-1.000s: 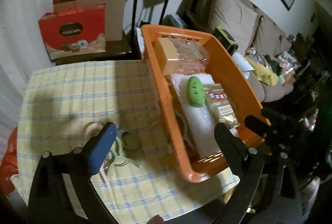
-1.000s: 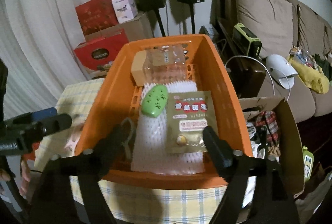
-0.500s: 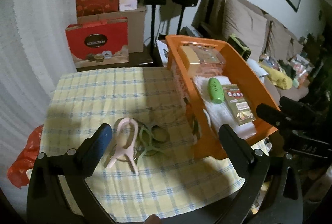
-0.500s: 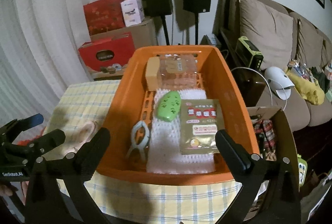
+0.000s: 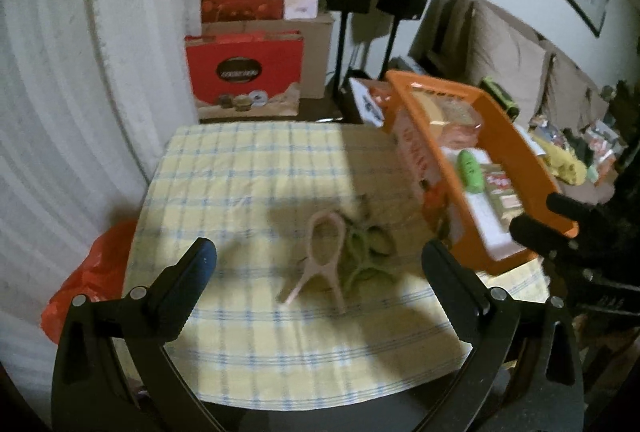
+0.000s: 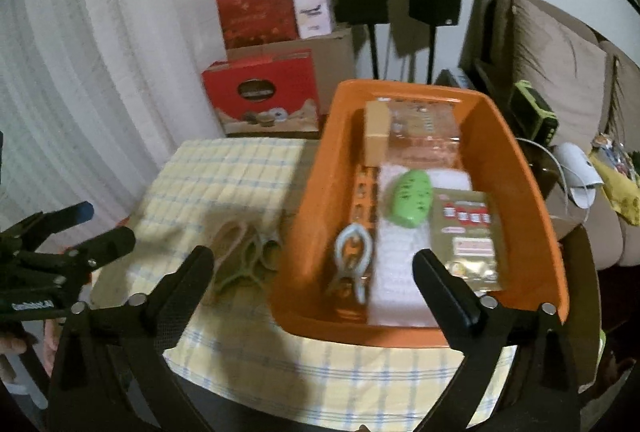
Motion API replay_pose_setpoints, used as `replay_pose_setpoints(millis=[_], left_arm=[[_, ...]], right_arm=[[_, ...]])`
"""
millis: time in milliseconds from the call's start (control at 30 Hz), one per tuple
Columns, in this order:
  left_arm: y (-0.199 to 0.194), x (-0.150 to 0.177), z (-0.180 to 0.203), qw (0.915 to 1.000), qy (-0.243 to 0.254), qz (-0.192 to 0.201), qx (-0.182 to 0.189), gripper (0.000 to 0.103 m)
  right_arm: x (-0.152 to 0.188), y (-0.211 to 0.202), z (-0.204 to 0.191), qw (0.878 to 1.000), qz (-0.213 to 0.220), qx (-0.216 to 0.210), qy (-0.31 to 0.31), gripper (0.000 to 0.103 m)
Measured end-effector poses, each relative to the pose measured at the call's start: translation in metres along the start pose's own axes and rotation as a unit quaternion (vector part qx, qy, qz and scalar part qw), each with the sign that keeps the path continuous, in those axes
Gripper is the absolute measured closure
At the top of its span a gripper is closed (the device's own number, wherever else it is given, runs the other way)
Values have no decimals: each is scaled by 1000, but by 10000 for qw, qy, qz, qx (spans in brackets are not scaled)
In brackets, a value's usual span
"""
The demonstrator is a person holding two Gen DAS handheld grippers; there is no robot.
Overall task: Organize objects
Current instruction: 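Move the left gripper out of the basket toward the pink clothespin clip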
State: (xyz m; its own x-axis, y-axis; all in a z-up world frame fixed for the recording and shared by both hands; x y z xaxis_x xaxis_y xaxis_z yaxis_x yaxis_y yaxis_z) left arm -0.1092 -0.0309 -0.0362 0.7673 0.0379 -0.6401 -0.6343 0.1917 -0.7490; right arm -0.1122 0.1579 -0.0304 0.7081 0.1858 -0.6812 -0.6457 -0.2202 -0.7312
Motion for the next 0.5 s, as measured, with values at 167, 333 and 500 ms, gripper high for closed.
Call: replay_pose_setpoints(millis=[167,333,500], left_arm=[[16,19,-23,9996,-131,-224,-85,6],[37,36,-40,9988,-327,-368,-65,9],[59,47,-38,9983,-296,-506,30,25]], right_arm=[[7,17,-21,9996,-241,-157,-79,28],[11,28,-40,9983,-339,-471,-24,42],[13,34,-55,9967,-286,-755,71,52]])
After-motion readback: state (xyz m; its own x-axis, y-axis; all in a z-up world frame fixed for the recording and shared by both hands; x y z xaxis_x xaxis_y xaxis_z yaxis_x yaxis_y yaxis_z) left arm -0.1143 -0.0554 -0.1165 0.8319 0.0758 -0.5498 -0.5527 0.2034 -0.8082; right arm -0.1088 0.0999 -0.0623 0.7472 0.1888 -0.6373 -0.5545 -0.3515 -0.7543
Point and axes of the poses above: each gripper's, at about its wrist camera, not at the fingertips, and y roughly the way its jaws point, z to its right, x to its underside, the point moved 9 cm from there along y, roughly the way its jaws point, and after that the axes turned 4 degrees about x, right-handed, at the moved point
